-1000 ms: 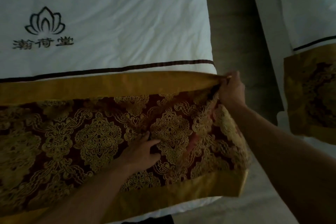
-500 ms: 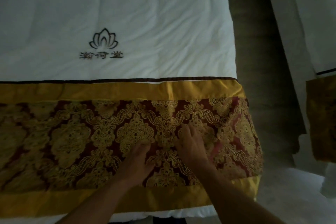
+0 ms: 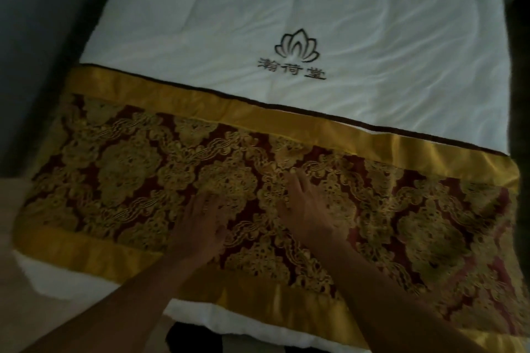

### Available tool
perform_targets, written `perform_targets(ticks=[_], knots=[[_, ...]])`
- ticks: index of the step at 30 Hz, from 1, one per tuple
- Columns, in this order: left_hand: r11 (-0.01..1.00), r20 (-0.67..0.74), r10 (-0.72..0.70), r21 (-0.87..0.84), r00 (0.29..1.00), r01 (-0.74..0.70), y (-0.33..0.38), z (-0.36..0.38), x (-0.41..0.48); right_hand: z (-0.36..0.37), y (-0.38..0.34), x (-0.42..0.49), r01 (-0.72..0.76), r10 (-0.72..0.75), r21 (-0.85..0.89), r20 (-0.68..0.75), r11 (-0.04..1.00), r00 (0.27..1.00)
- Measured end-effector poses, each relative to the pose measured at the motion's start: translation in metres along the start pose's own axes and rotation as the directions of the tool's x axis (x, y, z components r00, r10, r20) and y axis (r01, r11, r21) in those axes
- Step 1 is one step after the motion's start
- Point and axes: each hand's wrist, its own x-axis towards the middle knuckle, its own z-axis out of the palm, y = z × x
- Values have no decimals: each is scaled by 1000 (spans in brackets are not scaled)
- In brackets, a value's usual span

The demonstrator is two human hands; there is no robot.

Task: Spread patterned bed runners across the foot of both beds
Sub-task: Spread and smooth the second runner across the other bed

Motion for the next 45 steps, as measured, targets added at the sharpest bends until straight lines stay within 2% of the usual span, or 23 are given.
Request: perform_targets(ticks=[2,5,8,11,12,13,15,16,18,21,23,26,29,32,36,42,45], knots=[[996,-76,-11,85,997,17,-35,4,8,14,-25,22,107,-107,-118,11,987,994],[991,-166,21,130,986,1,-78,26,17,46,-67,55,365,-361,-261,63,894,930],[994,-214,61,99,975,-40,-93,50,26,87,-102,90,440,-436,-309,88,843,896],[994,-239,92,71,967,-77,-98,57,34,104,-105,128,532,-516,-402,158,745,842],[994,-242,102,71,965,-87,-101,59,35,102,-97,141,501,-501,-447,129,741,856],[993,-245,107,69,964,-92,-103,61,35,95,-84,152,399,-425,-469,54,788,904],[993,-255,112,58,960,-100,-105,62,35,73,-57,169,78,-138,-418,-114,905,984],[993,-262,114,49,958,-104,-105,62,35,64,-48,173,-32,-23,-407,-129,913,991],[993,-263,118,30,958,-115,-105,61,33,55,-47,175,-85,50,-441,-91,894,995],[989,-273,144,-4,951,-150,-113,57,28,61,-78,168,-74,40,-441,-86,894,995],[987,-312,140,-36,940,-159,-128,46,28,75,-107,162,24,-57,-468,-57,884,997],[996,-381,-23,-91,924,-13,-180,22,38,110,-164,163,257,-250,-466,79,847,965],[987,-429,-156,-110,890,120,-247,-4,50,153,-225,174,371,-334,-464,162,805,928],[980,-462,-200,-80,864,185,-304,-18,55,193,-279,182,344,-310,-458,151,819,939],[957,-483,-289,-145,827,250,-350,-32,60,223,-333,203,295,-266,-495,131,817,955],[958,-488,-285,-178,825,225,-378,-43,68,233,-377,228,348,-272,-512,219,785,937],[957,-490,-282,-205,825,205,-376,-46,66,231,-386,223,329,-269,-522,190,787,944]])
